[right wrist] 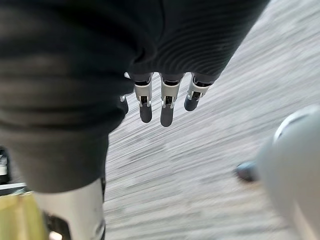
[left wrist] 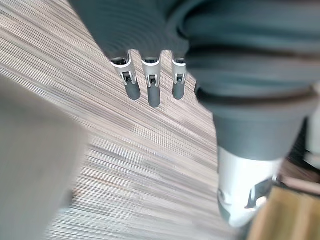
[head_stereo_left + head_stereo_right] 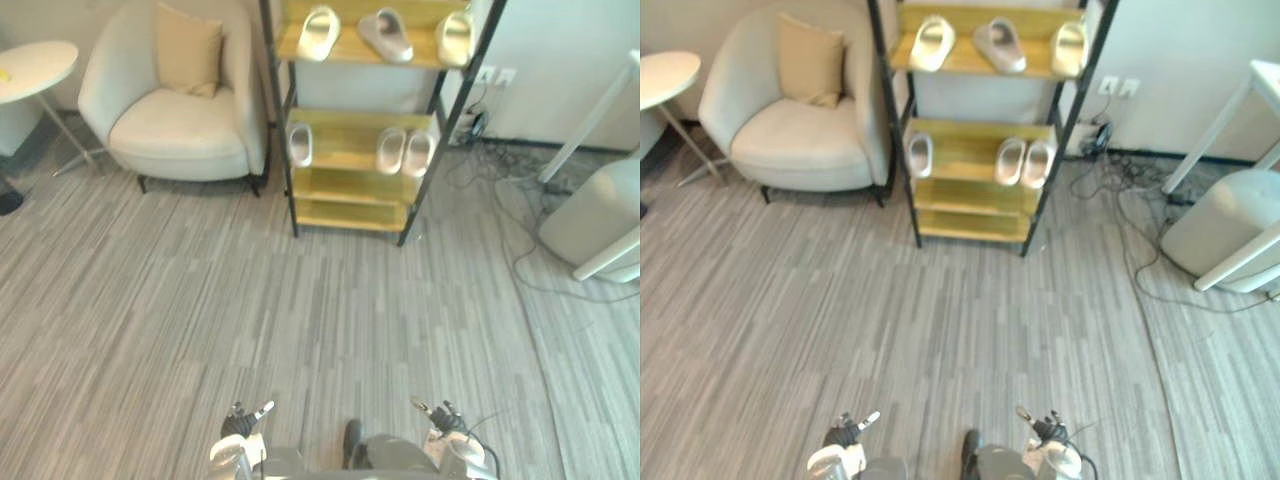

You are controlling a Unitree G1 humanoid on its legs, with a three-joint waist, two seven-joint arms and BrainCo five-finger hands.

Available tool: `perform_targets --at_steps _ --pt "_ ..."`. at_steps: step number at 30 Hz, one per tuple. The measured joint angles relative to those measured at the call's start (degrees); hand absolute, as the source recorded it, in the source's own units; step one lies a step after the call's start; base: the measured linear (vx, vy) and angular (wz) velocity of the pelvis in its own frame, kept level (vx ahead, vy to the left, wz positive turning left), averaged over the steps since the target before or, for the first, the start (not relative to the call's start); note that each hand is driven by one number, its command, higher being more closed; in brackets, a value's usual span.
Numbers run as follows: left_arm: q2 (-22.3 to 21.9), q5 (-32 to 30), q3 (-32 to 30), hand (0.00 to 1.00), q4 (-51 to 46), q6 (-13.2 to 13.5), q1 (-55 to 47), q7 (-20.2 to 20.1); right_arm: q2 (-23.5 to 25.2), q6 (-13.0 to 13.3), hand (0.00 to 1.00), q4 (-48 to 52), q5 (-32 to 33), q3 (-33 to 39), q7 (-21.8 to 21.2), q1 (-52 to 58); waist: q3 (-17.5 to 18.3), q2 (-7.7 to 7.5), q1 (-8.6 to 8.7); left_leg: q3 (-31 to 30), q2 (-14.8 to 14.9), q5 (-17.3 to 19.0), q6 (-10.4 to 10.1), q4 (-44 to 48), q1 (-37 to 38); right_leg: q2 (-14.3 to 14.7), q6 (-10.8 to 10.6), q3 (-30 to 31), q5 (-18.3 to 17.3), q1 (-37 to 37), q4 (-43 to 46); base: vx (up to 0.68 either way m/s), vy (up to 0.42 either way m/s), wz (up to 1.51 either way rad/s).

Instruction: Organize the slippers on the shoe rack

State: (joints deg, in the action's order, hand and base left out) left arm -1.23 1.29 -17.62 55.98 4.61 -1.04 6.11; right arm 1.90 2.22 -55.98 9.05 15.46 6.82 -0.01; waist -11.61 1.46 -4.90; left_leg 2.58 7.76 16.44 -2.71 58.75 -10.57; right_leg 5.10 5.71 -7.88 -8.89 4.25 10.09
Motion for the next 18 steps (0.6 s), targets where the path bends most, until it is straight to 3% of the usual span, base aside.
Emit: perform_targets --at_steps 2,3,4,6,7,8,9,11,13,14,16,18 --pt "-0.2 0.0 0.1 0.0 -0.8 0.0 -0.4 0.0 0.4 0.0 0.0 0.1 0.0 0.1 0.0 0.0 -0.2 -0.29 -0.73 2.3 0.1 1.4 0.9 -5.9 -3.0 -0.1 -0.6 1.1 -0.8 2.2 -1.1 0.38 -0.007 -0.33" --pt "-0.7 0.0 0.6 0.0 -1.5 0.1 -0.5 0.0 0.5 -0.3 0.0 0.0 0.0 0.0 0.1 0.0 0.1 0.34 -1.41 4.9 -1.1 0.9 1.0 -20.6 -5.9 -0.7 -1.6 2.6 -2.6 4.7 -2.3 0.43 0.107 -0.25" --pt "-0.8 0.0 0.6 0.0 -1.5 0.1 -0.5 -0.1 0.5 -0.3 0.0 0.0 0.0 0.0 0.0 -0.1 0.1 0.41 -1.42 5.2 -2.2 -0.3 1.5 -26.3 -7.1 -1.3 -2.0 3.0 -3.6 5.7 -2.5 0.55 0.177 -0.32" --pt "-1.2 0.1 0.6 0.0 -1.9 0.2 -1.0 0.0 0.3 -0.6 0.0 -0.6 0.0 -1.3 0.1 -0.1 0.4 0.43 -1.71 5.6 -3.8 -5.9 1.3 -38.7 -7.3 -2.4 -3.6 4.5 -6.7 7.8 -2.4 0.49 0.197 -0.29" --pt "-1.2 0.1 0.6 0.0 -2.1 0.3 -1.3 0.0 0.2 -0.7 0.0 -1.6 -0.1 -2.5 0.1 -0.1 0.8 0.27 -2.04 5.9 -3.9 -11.0 1.9 -39.4 -6.9 -3.0 -4.3 5.7 -8.4 9.0 -2.4 0.43 0.202 -0.43" --pt "-0.8 0.1 0.6 0.0 -2.2 0.2 -1.5 -0.1 0.3 -0.8 0.0 -1.8 -0.1 -2.8 0.1 0.1 1.6 -0.07 -2.22 6.5 -4.7 -13.7 3.6 -39.0 -6.3 -4.0 -5.0 6.8 -9.7 9.9 -2.2 0.58 0.258 -0.54" --pt "-0.1 0.1 0.6 0.0 -2.5 0.4 -1.8 -0.2 1.1 -0.9 0.0 -1.8 -0.1 -3.5 0.1 0.3 2.5 -1.86 -2.77 8.5 -5.5 -11.7 5.4 -36.5 -6.4 -5.7 -5.3 8.6 -10.8 10.4 -1.0 0.62 0.245 -0.62" --pt "0.1 0.0 0.6 0.0 -2.4 0.4 -1.7 -0.1 1.6 -0.8 0.0 -1.4 -0.3 -4.6 -0.3 0.9 3.2 -2.73 -3.45 10.5 -5.8 -7.3 6.6 -33.5 -5.4 -7.1 -6.6 11.2 -10.4 8.1 6.2 0.71 0.288 -0.57" --pt "0.8 0.0 0.6 0.0 -0.8 0.1 -0.8 -0.1 1.5 -0.7 0.0 -1.2 -0.8 -4.3 -0.6 1.9 2.7 -3.41 -2.95 11.1 -8.0 -3.7 7.3 -33.8 -0.1 -8.5 -13.1 12.2 -8.7 0.1 29.2 0.52 0.236 -0.14" --pt "1.1 0.0 0.5 0.0 0.4 -0.2 -0.3 -0.1 1.3 -0.5 0.0 -0.9 -1.4 -3.9 -0.7 2.1 2.6 -3.43 -2.82 10.9 -8.8 -2.1 7.3 -34.1 2.6 -8.8 -13.7 12.0 -8.3 -3.5 38.3 0.4 0.156 0.09" --pt "1.1 -0.1 0.9 0.0 1.6 -0.4 -0.2 -0.1 0.9 -0.1 0.0 0.5 -2.3 -3.1 -1.2 2.4 2.4 -2.75 -1.87 10.4 -9.4 0.0 7.3 -35.4 8.3 -9.4 -13.4 9.1 -8.5 -8.4 45.3 0.45 0.133 0.29" --pt "1.2 -0.1 1.3 0.0 2.2 -0.4 0.1 -0.1 0.8 0.2 0.0 1.0 -2.3 -2.1 -1.3 2.3 2.2 -2.63 -1.41 8.9 -9.5 0.9 7.1 -39.5 14.8 -10.0 -11.0 3.5 -10.0 -13.2 42.6 0.39 0.08 0.41"
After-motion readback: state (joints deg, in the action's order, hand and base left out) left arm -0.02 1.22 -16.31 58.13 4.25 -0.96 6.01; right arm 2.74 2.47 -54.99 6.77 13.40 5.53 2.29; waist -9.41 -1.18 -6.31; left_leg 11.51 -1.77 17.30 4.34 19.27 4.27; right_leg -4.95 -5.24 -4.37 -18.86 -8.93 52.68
